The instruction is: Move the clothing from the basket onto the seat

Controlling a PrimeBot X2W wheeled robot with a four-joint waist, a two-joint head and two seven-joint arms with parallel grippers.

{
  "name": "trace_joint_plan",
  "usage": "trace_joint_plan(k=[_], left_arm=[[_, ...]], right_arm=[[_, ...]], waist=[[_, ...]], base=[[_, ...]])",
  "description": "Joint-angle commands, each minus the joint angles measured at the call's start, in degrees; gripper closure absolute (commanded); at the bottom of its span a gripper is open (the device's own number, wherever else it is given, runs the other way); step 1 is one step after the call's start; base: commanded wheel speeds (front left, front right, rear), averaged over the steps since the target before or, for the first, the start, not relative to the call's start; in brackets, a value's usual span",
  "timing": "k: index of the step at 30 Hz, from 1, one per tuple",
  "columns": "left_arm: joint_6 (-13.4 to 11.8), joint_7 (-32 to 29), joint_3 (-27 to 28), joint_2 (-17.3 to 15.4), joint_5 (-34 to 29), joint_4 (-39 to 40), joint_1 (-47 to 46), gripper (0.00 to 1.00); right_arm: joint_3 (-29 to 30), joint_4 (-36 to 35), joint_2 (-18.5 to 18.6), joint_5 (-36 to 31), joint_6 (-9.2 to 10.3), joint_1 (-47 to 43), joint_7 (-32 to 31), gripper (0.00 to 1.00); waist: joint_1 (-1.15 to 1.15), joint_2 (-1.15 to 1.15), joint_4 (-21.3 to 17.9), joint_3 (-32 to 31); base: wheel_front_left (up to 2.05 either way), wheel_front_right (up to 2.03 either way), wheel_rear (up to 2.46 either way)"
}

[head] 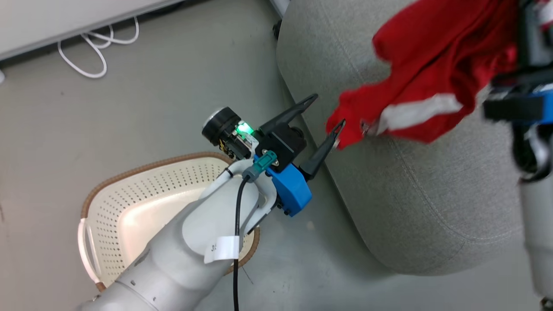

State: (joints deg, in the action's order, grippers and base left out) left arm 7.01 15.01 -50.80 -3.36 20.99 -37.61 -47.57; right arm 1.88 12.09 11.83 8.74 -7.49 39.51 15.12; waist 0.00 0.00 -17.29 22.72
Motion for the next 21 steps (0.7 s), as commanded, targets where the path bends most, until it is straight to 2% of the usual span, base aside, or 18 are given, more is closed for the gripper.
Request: trace_joint_plan(k=[1, 7, 13, 18, 21], left_arm=[[-0.5, 0.3, 0.2, -0.5, -0.3, -0.2, -1.3, 0.00], [-0.6, -0.1, 0.0, -1.6, -1.4, -0.5, -4.2, 0.00], [-0.9, -0.8, -0.3, -2.7, -2.5, 0.6, -7.3, 0.00], [-1.3, -1.5, -0.6, -3.4, -3.3, 2.0, -9.3, 0.00], [-1.6, -1.9, -0.8, -3.8, -3.7, 2.7, -10.4, 0.00]], right_arm=[[0.7, -0.7, 1.0, 0.2, -0.01, 2.1, 0.0, 1.00], [7.0, -2.6, 7.4, 0.8, -0.01, 13.8, 0.0, 1.00], [15.2, -0.6, 16.2, 1.0, -0.01, 23.1, 0.0, 1.00], [20.1, 4.3, 21.4, 1.7, -0.01, 25.1, 0.0, 1.00], [21.0, 8.0, 22.2, 1.5, -0.01, 23.9, 0.0, 1.00]], waist=[[0.00, 0.00, 0.1, 2.4], [0.00, 0.00, 0.3, 8.4], [0.00, 0.00, 0.6, 13.7], [0.00, 0.00, 0.5, 17.5], [0.00, 0.00, 0.4, 19.3]], base=[[0.00, 0.00, 0.00], [0.00, 0.00, 0.00], [0.00, 0.00, 0.00], [0.00, 0.00, 0.00], [0.00, 0.00, 0.00]])
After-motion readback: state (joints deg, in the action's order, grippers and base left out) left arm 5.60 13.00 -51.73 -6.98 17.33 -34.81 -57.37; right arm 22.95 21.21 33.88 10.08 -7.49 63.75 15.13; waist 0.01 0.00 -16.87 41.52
